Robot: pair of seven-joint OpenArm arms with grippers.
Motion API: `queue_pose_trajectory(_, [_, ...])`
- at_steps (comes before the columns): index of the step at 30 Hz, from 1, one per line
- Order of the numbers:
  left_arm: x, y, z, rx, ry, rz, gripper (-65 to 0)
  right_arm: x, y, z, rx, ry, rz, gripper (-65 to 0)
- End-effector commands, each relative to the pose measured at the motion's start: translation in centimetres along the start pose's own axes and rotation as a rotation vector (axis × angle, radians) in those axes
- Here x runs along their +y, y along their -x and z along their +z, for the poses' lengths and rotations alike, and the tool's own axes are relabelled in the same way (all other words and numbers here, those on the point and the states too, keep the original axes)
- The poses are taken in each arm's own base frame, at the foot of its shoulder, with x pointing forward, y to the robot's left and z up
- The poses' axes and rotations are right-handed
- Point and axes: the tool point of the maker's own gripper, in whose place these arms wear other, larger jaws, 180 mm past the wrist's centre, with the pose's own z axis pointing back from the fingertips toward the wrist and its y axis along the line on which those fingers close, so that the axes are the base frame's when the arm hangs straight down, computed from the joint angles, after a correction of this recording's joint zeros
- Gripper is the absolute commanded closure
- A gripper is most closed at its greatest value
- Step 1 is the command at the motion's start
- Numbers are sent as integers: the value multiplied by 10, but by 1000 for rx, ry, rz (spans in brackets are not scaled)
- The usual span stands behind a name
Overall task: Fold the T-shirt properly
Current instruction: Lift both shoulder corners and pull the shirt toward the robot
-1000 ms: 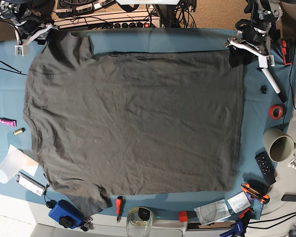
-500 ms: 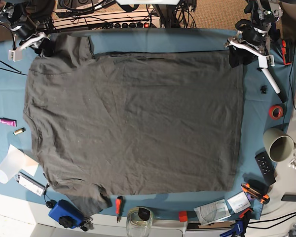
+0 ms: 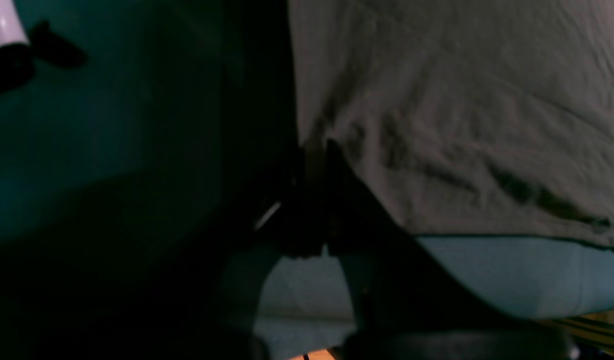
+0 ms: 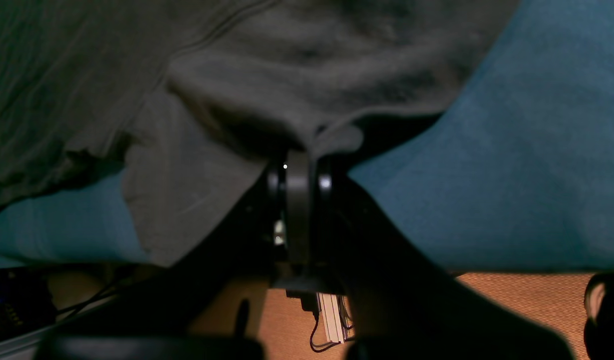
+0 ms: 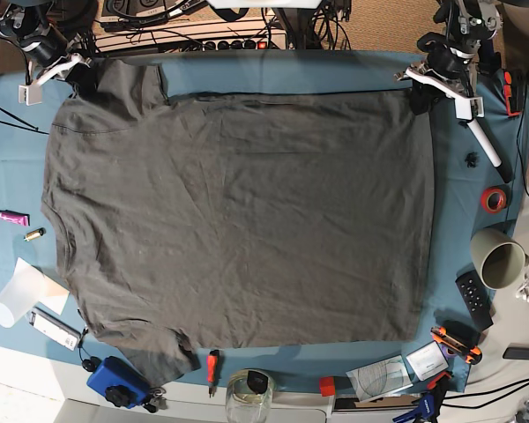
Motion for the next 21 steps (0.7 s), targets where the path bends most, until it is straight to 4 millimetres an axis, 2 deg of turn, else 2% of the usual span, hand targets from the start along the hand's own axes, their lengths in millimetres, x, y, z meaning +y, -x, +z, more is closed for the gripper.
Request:
queue_pose_trajectory(1, [6,32,3,135,-30,-11,0,-14,42,5,198,75,7,0])
queue_pose_trajectory(5, [3,29,6,136,-26,-22,0,-1,26,9,145,41,29,0])
queue_pose_trajectory(9, [-4,23,12,142,-16,-50,0,0,7,30,83,71,76,0])
queue_pose_trajectory(13, [-9,20,19,143,-11,-71,0,-8,-6,55,27,115,86,0])
queue_pose_trajectory(18, [-9,18,28,140,-24,-92,0,-15,-5,72,18,131,64,0])
queue_pose_trajectory(21, [4,16,39,143,-67,-94,0,-14,0,74,32,125,59,0])
